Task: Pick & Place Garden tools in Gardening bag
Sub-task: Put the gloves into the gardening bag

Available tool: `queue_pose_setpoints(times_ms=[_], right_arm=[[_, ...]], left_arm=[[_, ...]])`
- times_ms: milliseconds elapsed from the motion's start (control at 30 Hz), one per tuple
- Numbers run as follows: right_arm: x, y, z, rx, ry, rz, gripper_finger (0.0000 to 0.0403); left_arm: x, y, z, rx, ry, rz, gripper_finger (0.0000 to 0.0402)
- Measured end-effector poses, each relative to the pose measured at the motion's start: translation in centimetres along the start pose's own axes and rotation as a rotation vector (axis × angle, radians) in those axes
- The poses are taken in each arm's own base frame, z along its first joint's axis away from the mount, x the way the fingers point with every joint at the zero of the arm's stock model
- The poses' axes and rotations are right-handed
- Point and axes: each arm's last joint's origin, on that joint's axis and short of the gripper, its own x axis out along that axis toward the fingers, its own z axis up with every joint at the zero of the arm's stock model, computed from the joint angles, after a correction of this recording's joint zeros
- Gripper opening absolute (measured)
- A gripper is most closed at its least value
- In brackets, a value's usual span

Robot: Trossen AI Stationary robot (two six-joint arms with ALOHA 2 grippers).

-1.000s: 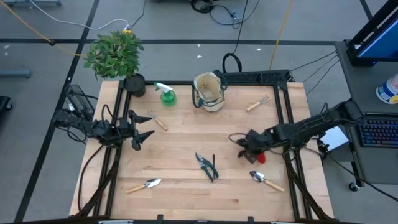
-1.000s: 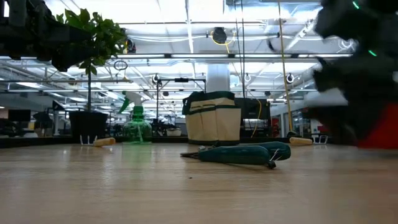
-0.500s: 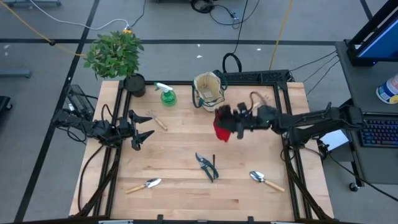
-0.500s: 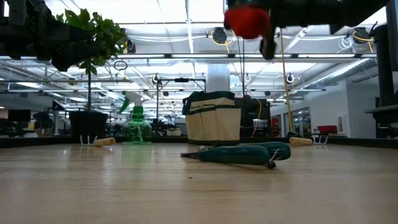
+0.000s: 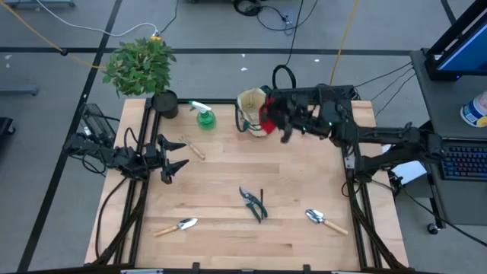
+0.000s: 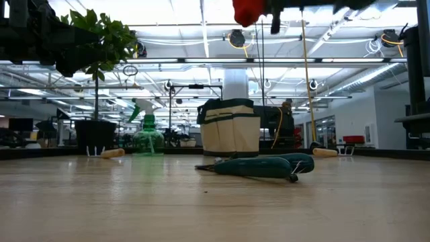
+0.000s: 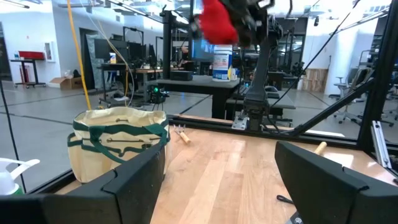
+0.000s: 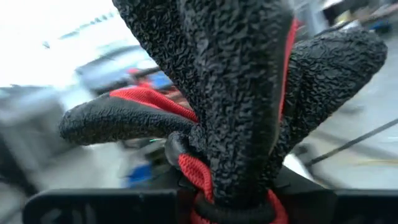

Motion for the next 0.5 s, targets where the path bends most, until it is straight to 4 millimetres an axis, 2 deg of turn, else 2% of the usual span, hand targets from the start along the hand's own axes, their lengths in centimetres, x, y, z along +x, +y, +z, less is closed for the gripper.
queue_pose_setpoints(times_ms=[133, 333, 433, 500], right_arm=[[1.9, -0.2, 2.3, -0.175, 0.009, -0.156, 0.0060], [5.7, -1.6, 3.5, -0.340, 0.003, -0.356, 0.0060], [7.6, -3.3, 2.7, -0.356, 0.039, -0.441, 0.0060], [8.6, -5.0, 1.4, -0.335, 0.084, -0.483, 0.0060]], left_arm=[[0.0, 0.0, 0.0, 0.001, 0.001, 0.000, 0.0310], [0.0, 0.0, 0.0, 0.000, 0.001, 0.000, 0.0310], [0.0, 0.0, 0.0, 0.000, 0.001, 0.000, 0.0310], [0.0, 0.0, 0.0, 0.001, 0.001, 0.000, 0.0310]])
